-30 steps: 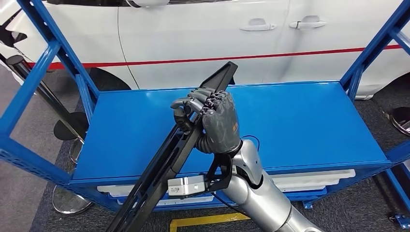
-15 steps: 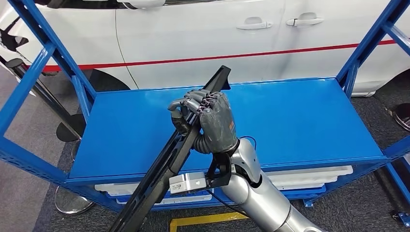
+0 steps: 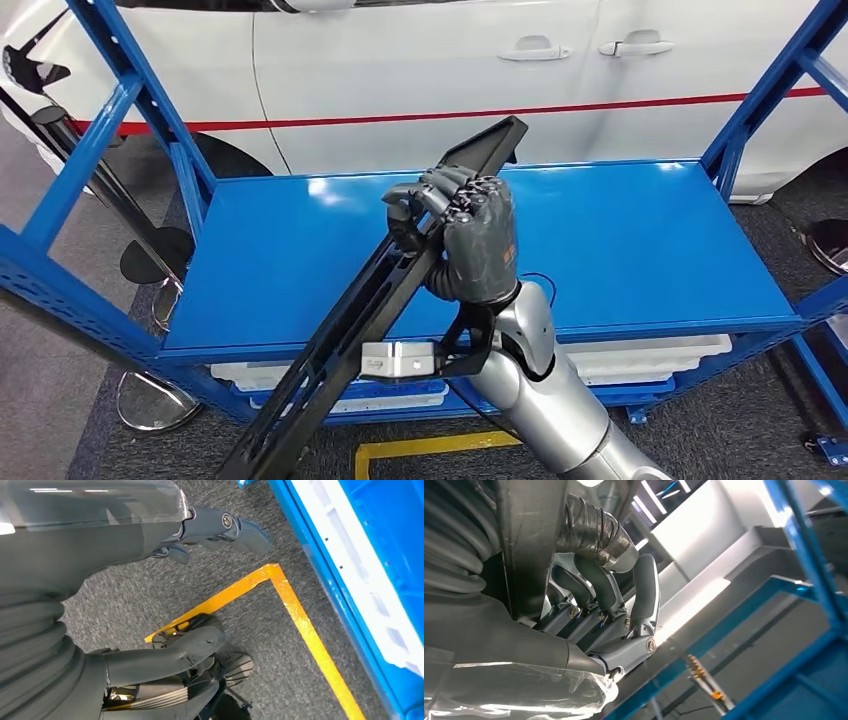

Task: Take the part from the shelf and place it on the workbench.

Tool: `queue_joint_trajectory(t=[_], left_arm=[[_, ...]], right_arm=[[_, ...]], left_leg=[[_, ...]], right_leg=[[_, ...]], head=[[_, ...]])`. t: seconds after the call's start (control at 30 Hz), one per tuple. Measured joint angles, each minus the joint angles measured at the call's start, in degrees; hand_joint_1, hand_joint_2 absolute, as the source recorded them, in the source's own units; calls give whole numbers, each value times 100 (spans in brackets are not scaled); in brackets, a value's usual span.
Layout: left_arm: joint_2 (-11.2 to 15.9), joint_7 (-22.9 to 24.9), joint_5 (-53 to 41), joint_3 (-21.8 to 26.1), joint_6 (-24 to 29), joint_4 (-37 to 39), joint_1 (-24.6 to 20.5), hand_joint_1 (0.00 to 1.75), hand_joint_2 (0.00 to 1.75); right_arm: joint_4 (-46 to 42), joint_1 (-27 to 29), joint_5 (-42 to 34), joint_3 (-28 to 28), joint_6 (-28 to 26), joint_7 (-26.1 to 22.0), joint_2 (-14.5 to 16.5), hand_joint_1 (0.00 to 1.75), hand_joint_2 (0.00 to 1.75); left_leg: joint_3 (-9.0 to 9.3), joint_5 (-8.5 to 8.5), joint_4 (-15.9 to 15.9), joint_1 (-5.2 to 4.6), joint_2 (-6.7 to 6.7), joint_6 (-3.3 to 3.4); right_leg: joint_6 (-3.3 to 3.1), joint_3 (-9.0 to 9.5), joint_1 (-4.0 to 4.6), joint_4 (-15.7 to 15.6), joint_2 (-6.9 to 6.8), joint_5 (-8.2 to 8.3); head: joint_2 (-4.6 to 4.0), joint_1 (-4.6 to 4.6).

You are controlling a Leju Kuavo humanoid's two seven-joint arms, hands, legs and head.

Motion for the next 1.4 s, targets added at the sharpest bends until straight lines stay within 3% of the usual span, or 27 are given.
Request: queue_joint_trajectory(t=[0.07, 0.1, 0.13, 0.17, 0.2, 0.27, 0.3, 0.43, 0.5, 0.6, 0.63, 0.67, 0.7, 0.77, 0.83, 0.93, 0.97, 1.03, 1.1, 1.13, 1.17, 1.2, 1.3, 1.33, 1.4], left_arm=[[-7, 12, 0, -26, -8, 0, -8, 0, 175], [-9, 21, 0, -33, -10, 0, -8, 0, 175], [-10, 31, 0, -38, -11, 0, -6, 0, 175], [-11, 39, 0, -41, -11, 0, -6, 0, 175], [-13, 48, 0, -48, -11, 0, -6, 0, 175], [-15, 59, 1, -70, -13, 0, -10, 0, 175], [-15, 65, 1, -82, -14, 0, -12, 0, 175], [-15, 84, 3, -122, -19, 0, -13, 0, 175], [-16, 86, 2, -141, -22, 0, -17, 0, 175], [-17, 90, 2, -169, -27, 0, -18, 0, 175], [-17, 91, 2, -174, -28, 0, -18, 0, 175], [-17, 93, 2, -175, -29, 0, -19, 0, 175], [-17, 95, 2, -176, -31, 0, -22, 0, 175], [-17, 97, 2, -178, -31, -1, -40, 0, 175], [-19, 97, 2, -179, -31, -1, -57, 0, 175], [-22, 99, 2, -181, -31, -1, -54, 0, 175], [-24, 99, 2, -181, -31, -1, -58, 0, 175], [-30, 98, 2, -182, -31, -1, -73, 0, 175], [-32, 98, 2, -183, -31, -1, -76, 0, 175], [-33, 99, 2, -183, -31, 0, -72, 0, 175], [-33, 99, 2, -184, -32, 0, -68, 0, 175], [-33, 99, 2, -184, -32, 0, -66, 0, 175], [-35, 100, 2, -187, -33, -1, -67, 0, 175], [-35, 101, 3, -189, -33, -1, -67, 0, 175], [-36, 104, 4, -193, -32, -1, -62, 0, 175]], right_arm=[[34, 5, 57, -144, -10, 51, -24, 175, 175], [62, 11, 106, -209, -17, 77, -38, 175, 175], [98, 17, 163, -270, -22, 107, -52, 175, 175], [137, 20, 228, -332, -27, 144, -63, 175, 175], [178, 20, 296, -398, -31, 178, -70, 175, 175], [246, 18, 393, -536, -34, 228, -73, 175, 175], [276, 18, 416, -606, -37, 236, -73, 175, 175], [395, 17, 461, -811, -49, 247, -74, 175, 175], [432, 10, 482, -845, -53, 247, -73, 175, 175], [479, 9, 503, -863, -56, 244, -73, 175, 175], [493, 10, 503, -864, -56, 244, -73, 175, 175], [505, 11, 503, -865, -57, 244, -74, 175, 175], [512, 10, 504, -866, -57, 244, -74, 175, 175], [516, 3, 505, -867, -60, 244, -74, 175, 175], [516, -6, 506, -869, -62, 244, -74, 175, 175], [517, -12, 507, -876, -64, 243, -75, 175, 175], [517, -14, 507, -881, -64, 241, -76, 175, 175], [518, -19, 507, -898, -66, 238, -79, 175, 175], [523, -12, 507, -913, -67, 237, -85, 175, 175], [529, -5, 507, -917, -67, 237, -90, 175, 175], [534, 0, 507, -920, -67, 237, -93, 175, 175], [539, 0, 507, -920, -67, 237, -95, 175, 175], [545, -19, 526, -921, -67, 237, -95, 175, 175], [546, -23, 540, -920, -69, 237, -95, 175, 175], [548, -20, 566, -920, -72, 241, -93, 175, 175]], left_leg=[[-71, 53, -6, -15, 13, 51], [-112, 74, 2, -24, 15, 61], [-152, 93, 16, -29, 16, 62], [-192, 108, 37, -30, 16, 58], [-227, 119, 65, -29, 14, 51], [-294, 124, 136, -36, 10, 23], [-326, 130, 166, -43, 7, -3], [-395, 161, 208, -44, 5, -127], [-495, -53, 451, -25, 2, -185], [-836, -642, 1417, 15, 2, -264], [-885, -719, 1621, 25, 2, -278], [-838, -693, 1627, 30, 3, -281], [-687, -580, 1426, 32, 3, -274], [-216, -318, 670, 26, 1, -234], [50, -209, 185, -6, -5, -182], [38, -121, 86, -37, -3, -88], [29, -69, 46, -32, 5, -49], [-20, 29, -14, -15, 24, 20], [-119, 92, -5, -26, 29, 53], [-172, 119, 9, -29, 30, 51], [-226, 144, 28, -29, 31, 47], [-275, 163, 53, -26, 31, 38], [-411, 192, 170, -31, 27, -13], [-444, 205, 200, -39, 25, -43], [-480, 244, 214, -49, 23, -115]], right_leg=[[20, -262, -10, 664, 5, -431], [30, -377, -14, 985, 5, -584], [39, -414, -18, 1150, 5, -633], [43, -347, -22, 1116, 3, -581], [42, -178, -26, 880, 2, -449], [16, 251, -20, 170, 0, -213], [-6, 381, -11, -73, 1, -155], [-127, 403, 8, -244, 7, -74], [-205, 391, -10, -295, -7, -7], [-252, 316, -1, -300, -22, 62], [-252, 284, 6, -294, -24, 82], [-249, 253, 9, -285, -23, 101], [-241, 225, 11, -273, -22, 119], [-209, 186, 17, -255, -19, 152], [-150, 158, 20, -250, -19, 194], [-39, 130, 3, -270, -18, 255], [-11, 106, -4, -235, -15, 205], [23, -49, -12, 132, -5, -123], [52, -307, -20, 830, 2, -554], [65, -384, -24, 1091, 3, -665], [76, -374, -28, 1182, 2, -676], [82, -250, -34, 1045, 0, -587], [52, 376, -37, 59, 1, -262], [22, 470, -31, -127, 5, -225], [-58, 454, -6, -185, 15, -186]], head=[[0, 1], [0, -1], [0, -1], [0, 0], [0, -1], [0, 0], [0, -1], [0, -1], [0, -2], [0, -2], [0, -3], [0, -3], [0, -4], [0, -3], [0, -2], [0, -2], [0, -2], [0, -1], [0, -1], [0, 0], [0, -1], [0, 0], [0, -2], [0, -3], [0, -3]])
